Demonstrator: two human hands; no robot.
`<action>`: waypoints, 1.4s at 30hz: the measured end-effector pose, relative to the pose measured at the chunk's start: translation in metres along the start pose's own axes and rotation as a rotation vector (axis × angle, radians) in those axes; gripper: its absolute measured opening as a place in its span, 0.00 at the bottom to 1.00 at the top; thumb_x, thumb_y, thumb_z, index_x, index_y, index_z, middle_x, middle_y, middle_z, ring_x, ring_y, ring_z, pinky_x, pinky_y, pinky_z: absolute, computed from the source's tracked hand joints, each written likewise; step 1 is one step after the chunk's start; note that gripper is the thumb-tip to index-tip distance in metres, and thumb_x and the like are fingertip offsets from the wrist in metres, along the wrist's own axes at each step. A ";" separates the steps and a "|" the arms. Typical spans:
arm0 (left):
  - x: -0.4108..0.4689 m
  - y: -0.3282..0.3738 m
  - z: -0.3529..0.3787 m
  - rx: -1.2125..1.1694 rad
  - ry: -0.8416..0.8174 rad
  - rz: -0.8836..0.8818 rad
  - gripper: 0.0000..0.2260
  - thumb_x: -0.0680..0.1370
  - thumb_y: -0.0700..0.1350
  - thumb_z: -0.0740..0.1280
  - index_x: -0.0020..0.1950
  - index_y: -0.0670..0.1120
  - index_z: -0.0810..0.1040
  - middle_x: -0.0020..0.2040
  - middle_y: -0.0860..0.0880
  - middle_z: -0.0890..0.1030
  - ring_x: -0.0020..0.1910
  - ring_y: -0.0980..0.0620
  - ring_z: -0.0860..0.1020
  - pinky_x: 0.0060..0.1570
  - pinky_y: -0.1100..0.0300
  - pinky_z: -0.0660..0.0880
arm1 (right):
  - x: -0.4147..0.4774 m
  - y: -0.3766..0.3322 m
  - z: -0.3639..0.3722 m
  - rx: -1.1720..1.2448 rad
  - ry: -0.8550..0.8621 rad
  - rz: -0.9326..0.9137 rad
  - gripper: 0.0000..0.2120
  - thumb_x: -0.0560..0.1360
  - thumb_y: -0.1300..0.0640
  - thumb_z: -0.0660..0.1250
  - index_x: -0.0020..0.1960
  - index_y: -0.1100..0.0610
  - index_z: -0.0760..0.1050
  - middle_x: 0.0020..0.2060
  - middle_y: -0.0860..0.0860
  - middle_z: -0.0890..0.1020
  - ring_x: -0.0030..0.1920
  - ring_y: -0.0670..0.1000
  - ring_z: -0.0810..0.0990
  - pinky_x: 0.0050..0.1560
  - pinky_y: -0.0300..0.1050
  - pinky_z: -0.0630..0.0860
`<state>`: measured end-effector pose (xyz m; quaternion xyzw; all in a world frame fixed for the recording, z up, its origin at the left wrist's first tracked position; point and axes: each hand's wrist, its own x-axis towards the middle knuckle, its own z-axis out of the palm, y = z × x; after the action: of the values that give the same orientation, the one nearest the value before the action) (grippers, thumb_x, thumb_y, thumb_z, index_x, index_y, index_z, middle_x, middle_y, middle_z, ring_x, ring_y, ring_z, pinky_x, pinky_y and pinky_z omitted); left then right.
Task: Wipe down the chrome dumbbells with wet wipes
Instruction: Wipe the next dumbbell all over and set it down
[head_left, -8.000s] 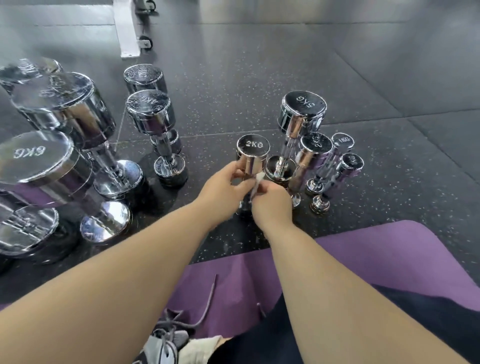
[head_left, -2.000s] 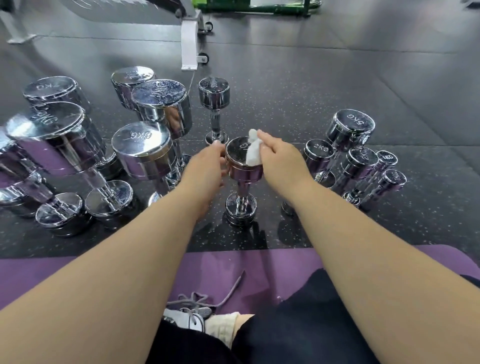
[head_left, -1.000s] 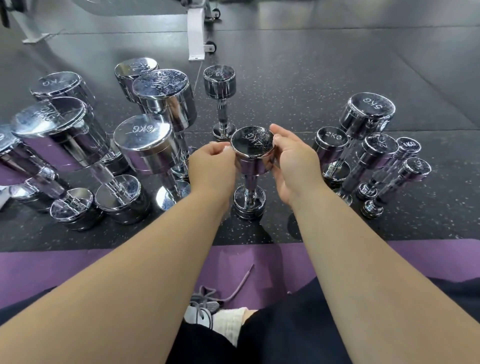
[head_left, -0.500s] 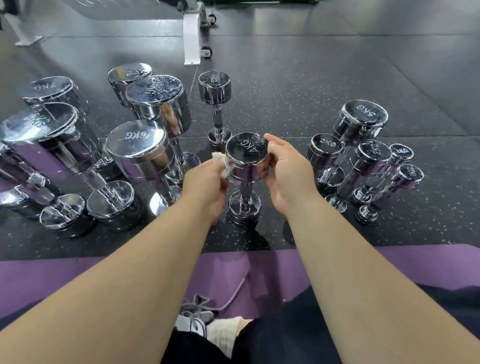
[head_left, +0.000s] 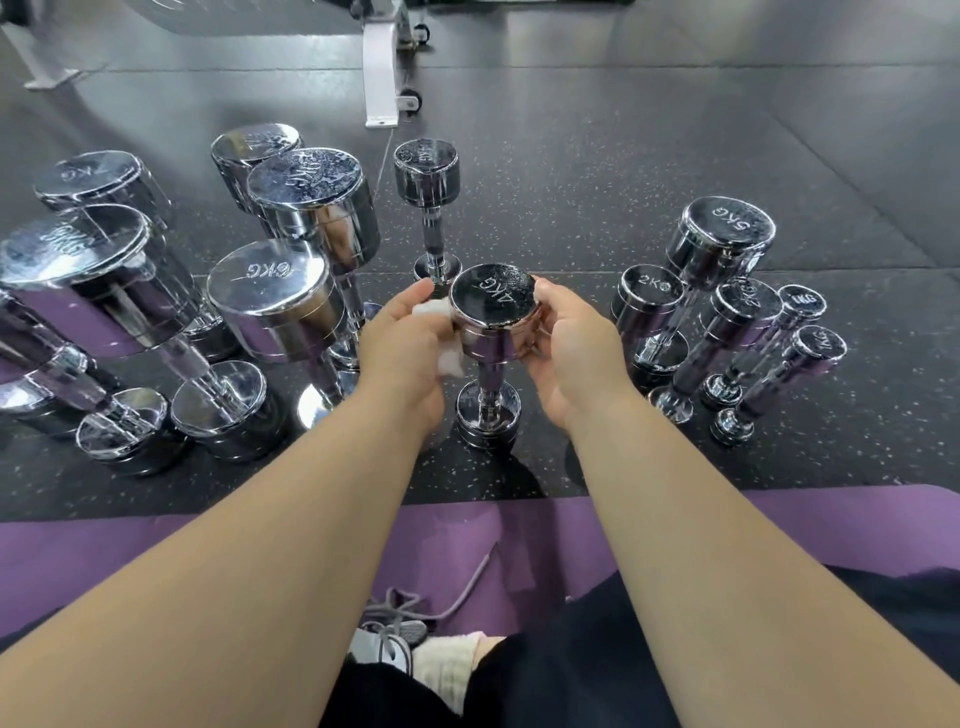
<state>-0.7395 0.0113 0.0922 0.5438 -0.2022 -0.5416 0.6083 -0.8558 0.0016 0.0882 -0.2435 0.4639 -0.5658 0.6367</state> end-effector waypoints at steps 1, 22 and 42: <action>0.000 -0.001 -0.001 0.021 -0.020 -0.031 0.13 0.75 0.25 0.60 0.49 0.41 0.76 0.40 0.44 0.79 0.33 0.53 0.76 0.27 0.65 0.72 | 0.000 0.001 0.000 -0.006 0.009 0.004 0.09 0.80 0.59 0.62 0.53 0.58 0.80 0.37 0.49 0.80 0.33 0.46 0.77 0.36 0.40 0.74; -0.004 0.002 0.026 0.255 -0.021 0.022 0.15 0.83 0.53 0.58 0.42 0.47 0.75 0.35 0.51 0.78 0.37 0.54 0.78 0.40 0.63 0.74 | 0.004 0.000 0.000 0.041 -0.006 0.013 0.12 0.82 0.57 0.60 0.44 0.57 0.79 0.34 0.49 0.82 0.36 0.48 0.80 0.49 0.46 0.78; 0.013 0.002 0.024 0.479 -0.236 0.327 0.14 0.82 0.44 0.55 0.62 0.52 0.77 0.49 0.51 0.81 0.44 0.56 0.78 0.45 0.62 0.73 | 0.026 -0.019 -0.003 -0.207 -0.117 0.039 0.24 0.83 0.43 0.54 0.61 0.59 0.78 0.51 0.54 0.85 0.45 0.49 0.84 0.45 0.44 0.76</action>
<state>-0.7542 -0.0116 0.0977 0.5653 -0.4780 -0.4331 0.5141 -0.8696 -0.0272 0.0945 -0.3319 0.4865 -0.4871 0.6450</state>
